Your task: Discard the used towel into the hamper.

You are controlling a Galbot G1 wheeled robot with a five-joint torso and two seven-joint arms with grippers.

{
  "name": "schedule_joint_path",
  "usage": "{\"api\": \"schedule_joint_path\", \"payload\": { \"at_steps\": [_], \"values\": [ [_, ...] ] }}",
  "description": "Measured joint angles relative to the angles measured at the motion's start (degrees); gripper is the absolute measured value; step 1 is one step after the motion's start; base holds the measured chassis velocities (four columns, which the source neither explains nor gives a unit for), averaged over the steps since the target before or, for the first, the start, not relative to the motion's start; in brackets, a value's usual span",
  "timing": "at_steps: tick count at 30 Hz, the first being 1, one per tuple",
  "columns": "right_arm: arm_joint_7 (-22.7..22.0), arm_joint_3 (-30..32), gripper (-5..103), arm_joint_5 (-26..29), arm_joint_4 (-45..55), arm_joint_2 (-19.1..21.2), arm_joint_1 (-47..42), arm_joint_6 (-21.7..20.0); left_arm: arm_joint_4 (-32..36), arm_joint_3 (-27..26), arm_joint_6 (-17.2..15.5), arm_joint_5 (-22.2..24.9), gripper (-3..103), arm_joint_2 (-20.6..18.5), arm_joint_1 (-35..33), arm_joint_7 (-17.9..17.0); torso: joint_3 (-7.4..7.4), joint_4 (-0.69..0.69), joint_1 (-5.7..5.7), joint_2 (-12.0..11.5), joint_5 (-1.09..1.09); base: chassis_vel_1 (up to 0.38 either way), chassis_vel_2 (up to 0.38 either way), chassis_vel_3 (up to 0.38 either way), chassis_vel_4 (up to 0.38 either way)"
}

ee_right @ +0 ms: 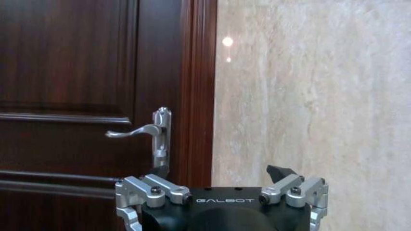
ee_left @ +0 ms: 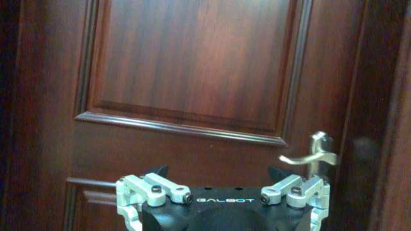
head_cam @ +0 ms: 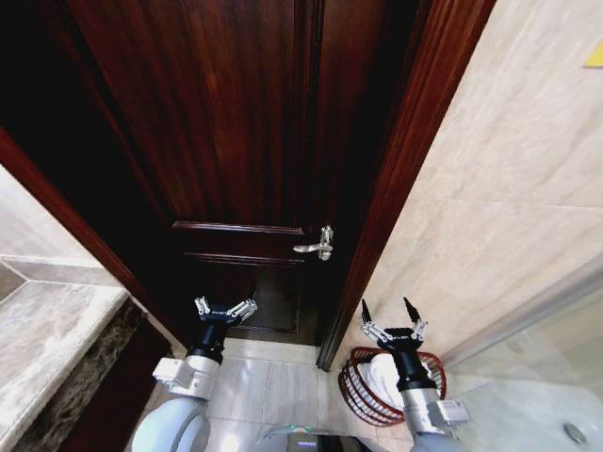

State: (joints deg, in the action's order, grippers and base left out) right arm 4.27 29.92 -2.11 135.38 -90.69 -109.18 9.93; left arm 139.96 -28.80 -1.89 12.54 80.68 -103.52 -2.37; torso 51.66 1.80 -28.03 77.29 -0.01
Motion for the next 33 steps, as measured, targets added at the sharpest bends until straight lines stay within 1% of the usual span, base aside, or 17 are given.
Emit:
{"api": "schedule_joint_path", "payload": {
  "at_steps": [2, 5, 8, 9, 10, 15, 19, 30, 33],
  "values": [
    [0.0, 0.01, 100, 0.0, 0.0, 0.0, 0.0, 0.0, 0.0, 0.01, 0.0, 0.0, 100, 0.01, -0.01, 0.0, -0.02, 0.0, 0.03, 0.01, 0.03, 0.219, -0.228, -0.219, 0.191],
    [0.0, 0.0, 100, 0.0, 0.0, 0.0, 0.0, 0.0, 0.0, 0.0, 0.0, 0.0, 100, 0.0, 0.0, 0.0, -0.02, 0.0, 0.03, 0.01, -0.01, 0.238, -0.261, -0.23, 0.229],
    [0.0, 0.0, 100, 0.0, 0.0, 0.0, 0.0, 0.0, 0.0, 0.0, 0.0, 0.0, 100, 0.0, -0.01, 0.0, -0.01, 0.01, 0.02, 0.0, 0.02, 0.269, -0.259, -0.245, 0.291],
    [0.0, 0.0, 100, 0.0, 0.0, 0.0, 0.0, 0.0, 0.0, 0.0, -0.01, 0.0, 100, 0.0, 0.0, 0.0, -0.01, -0.01, 0.02, 0.01, -0.02, 0.277, -0.305, -0.295, 0.266],
    [0.0, 0.01, 100, 0.0, 0.0, 0.0, 0.0, 0.0, 0.0, 0.0, 0.0, 0.0, 100, 0.0, 0.0, 0.0, -0.01, -0.01, 0.02, 0.01, 0.01, 0.277, -0.282, -0.307, 0.266],
    [0.0, 0.01, 100, 0.0, 0.0, 0.0, -0.02, 0.0, 0.0, 0.0, 0.0, 0.0, 100, 0.01, -0.02, 0.0, -0.03, 0.0, 0.07, 0.04, 0.01, 0.24, -0.246, -0.225, 0.23],
    [0.0, 0.01, 100, 0.0, -0.01, 0.0, -0.02, 0.0, 0.0, 0.0, 0.0, 0.0, 100, 0.01, -0.03, 0.0, -0.04, 0.0, 0.08, 0.05, 0.01, 0.063, -0.093, -0.129, 0.109],
    [0.0, 0.0, 100, 0.0, 0.0, 0.0, 0.02, 0.0, 0.0, 0.0, 0.0, 0.0, 100, 0.0, 0.02, 0.0, 0.03, 0.0, -0.08, -0.02, 0.01, -0.024, 0.025, 0.025, -0.019],
    [0.0, 0.0, 100, 0.0, 0.0, 0.0, 0.01, 0.0, 0.0, 0.0, 0.0, 0.0, 100, 0.0, 0.01, 0.0, 0.01, 0.0, -0.01, -0.02, 0.01, 0.099, -0.06, -0.076, 0.099]
  ]
}}
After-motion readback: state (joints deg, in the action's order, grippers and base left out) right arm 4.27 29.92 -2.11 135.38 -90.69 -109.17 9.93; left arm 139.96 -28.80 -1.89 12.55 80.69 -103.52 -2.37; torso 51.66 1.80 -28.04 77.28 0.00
